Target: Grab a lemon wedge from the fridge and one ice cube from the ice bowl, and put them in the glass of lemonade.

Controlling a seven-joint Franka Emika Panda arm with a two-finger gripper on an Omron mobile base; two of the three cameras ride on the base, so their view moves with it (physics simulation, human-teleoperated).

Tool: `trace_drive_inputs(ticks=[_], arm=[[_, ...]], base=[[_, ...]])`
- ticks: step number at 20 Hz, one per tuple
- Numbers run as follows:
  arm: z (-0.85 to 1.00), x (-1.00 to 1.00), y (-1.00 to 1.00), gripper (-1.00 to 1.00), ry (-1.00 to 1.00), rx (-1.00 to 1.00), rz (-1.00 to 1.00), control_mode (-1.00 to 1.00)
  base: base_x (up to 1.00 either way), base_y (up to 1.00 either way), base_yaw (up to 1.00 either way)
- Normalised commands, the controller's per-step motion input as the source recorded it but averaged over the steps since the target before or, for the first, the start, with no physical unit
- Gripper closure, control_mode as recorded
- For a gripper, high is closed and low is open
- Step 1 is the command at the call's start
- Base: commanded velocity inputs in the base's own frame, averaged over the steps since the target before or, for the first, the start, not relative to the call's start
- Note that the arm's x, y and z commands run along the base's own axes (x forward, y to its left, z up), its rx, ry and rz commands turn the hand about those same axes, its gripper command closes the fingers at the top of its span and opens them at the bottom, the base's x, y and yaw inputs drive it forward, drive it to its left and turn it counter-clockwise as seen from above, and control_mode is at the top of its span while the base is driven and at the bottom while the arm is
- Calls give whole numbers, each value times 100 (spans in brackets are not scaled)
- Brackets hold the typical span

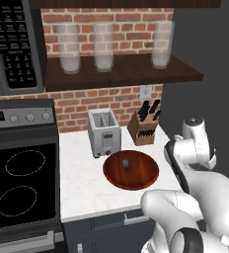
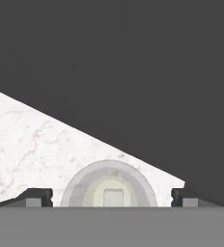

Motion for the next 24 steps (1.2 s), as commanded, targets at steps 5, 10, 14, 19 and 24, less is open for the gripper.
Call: trace_drive_inputs(ticks=[5,10,14,19,24], arm=[[1,-28,3,-100,-6,0,0,-100],[1,-29,0,-100,-9,1,0,-100],[16,-19,11,-100,-12,0,0,-100],[47,-15,32,-100,-12,2,4,-100],[66,0,67,-100,-10,0,6,-100]], base=[[0,0,0],[0,0,0],[0,0,0],[0,0,0],[0,0,0]])
